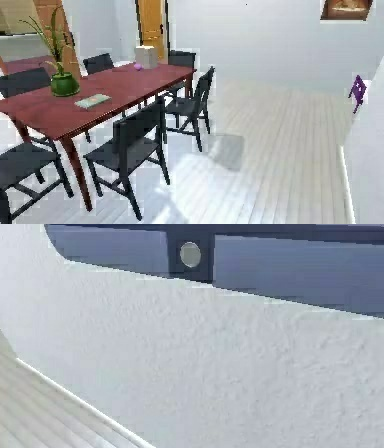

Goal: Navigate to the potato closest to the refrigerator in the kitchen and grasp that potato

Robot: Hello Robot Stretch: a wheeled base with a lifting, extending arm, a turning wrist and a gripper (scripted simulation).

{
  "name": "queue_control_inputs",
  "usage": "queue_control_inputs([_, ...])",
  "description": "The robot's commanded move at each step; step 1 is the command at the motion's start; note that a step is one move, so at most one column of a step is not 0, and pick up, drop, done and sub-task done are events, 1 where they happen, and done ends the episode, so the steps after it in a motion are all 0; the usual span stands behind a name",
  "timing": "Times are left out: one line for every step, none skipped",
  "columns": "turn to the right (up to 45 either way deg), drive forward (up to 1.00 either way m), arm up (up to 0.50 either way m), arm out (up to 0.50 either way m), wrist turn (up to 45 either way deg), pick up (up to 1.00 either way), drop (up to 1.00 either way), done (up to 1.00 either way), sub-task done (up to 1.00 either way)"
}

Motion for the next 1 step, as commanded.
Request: queue_control_inputs([-45.0, 0.0, 0.0, 0.0, 0.0, 0.0, 0.0, 0.0, 0.0])
